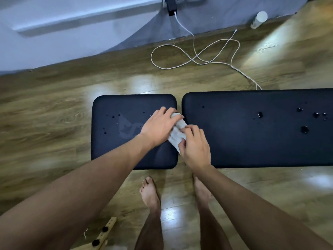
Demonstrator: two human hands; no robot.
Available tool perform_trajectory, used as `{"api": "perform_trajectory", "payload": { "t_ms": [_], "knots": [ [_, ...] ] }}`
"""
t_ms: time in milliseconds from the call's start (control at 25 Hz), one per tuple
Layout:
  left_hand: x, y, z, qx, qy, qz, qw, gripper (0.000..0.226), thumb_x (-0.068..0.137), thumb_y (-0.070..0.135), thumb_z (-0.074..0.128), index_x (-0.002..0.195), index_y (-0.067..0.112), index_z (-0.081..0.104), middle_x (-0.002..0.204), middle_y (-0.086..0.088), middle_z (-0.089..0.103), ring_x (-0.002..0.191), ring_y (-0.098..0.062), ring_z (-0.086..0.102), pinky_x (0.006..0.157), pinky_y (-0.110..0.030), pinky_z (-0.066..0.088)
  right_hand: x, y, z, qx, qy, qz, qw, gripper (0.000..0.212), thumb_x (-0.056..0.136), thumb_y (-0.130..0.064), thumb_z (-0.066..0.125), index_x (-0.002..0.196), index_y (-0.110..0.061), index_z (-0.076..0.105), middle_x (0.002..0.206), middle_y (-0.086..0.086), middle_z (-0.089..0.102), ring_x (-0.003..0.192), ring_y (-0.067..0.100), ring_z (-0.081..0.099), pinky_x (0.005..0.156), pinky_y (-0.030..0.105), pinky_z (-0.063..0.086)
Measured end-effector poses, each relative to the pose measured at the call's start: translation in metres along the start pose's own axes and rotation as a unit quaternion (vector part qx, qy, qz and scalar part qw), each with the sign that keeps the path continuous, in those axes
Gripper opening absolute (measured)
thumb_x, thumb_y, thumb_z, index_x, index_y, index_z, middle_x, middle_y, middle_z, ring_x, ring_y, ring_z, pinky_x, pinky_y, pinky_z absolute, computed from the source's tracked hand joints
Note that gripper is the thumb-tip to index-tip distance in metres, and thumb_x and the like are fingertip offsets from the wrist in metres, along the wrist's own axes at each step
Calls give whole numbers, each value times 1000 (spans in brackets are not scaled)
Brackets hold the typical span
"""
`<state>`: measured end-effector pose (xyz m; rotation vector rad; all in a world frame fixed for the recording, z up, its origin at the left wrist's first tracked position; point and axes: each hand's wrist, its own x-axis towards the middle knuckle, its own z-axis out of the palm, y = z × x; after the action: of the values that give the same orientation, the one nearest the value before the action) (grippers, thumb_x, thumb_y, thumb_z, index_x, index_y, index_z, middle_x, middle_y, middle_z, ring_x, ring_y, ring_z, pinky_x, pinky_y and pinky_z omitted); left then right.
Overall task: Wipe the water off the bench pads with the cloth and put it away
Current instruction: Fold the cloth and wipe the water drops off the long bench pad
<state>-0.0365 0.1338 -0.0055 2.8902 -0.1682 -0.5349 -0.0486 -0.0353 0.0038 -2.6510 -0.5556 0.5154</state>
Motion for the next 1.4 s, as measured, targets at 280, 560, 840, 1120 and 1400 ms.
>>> {"api": "perform_trajectory", "payload": {
  "t_ms": [280,560,840,1120,1400],
  "knots": [
    [13,93,32,-87,61,-104,989,56,97,25,50,152,22,40,163,-9,30,146,-31,31,115,-41,29,-9,80,-13,12,-21,33,999,38,102,-19,47,139,-10,51,145,9,47,121,29,46,100,40,45],
    [28,143,73,-127,33,-201,971,76,99,56,20,162,17,5,169,-18,-5,154,-44,-6,126,-53,3,-36,150,-21,-95,45,51,993,46,97,-27,48,140,-10,55,147,17,50,127,37,53,99,48,48],
    [86,114,75,-46,38,-171,984,69,101,44,23,162,22,0,170,-12,-1,155,-42,-3,122,-66,6,-22,222,-33,-189,-63,-8,980,59,102,-45,35,156,-22,28,164,15,19,151,39,18,120,60,19],
    [48,168,91,-138,127,-294,937,84,93,52,41,161,14,12,169,-12,7,155,-39,5,124,-61,10,-23,233,-22,-184,-54,-23,981,63,102,-49,24,158,-22,20,166,14,9,153,39,8,121,62,14],
    [101,157,81,-128,99,-275,948,79,94,44,32,163,16,6,169,-14,-5,155,-42,-9,125,-58,2,-22,242,-10,-191,-23,-41,980,63,101,-50,28,158,-23,20,166,13,11,153,37,8,120,63,13]
  ]
}}
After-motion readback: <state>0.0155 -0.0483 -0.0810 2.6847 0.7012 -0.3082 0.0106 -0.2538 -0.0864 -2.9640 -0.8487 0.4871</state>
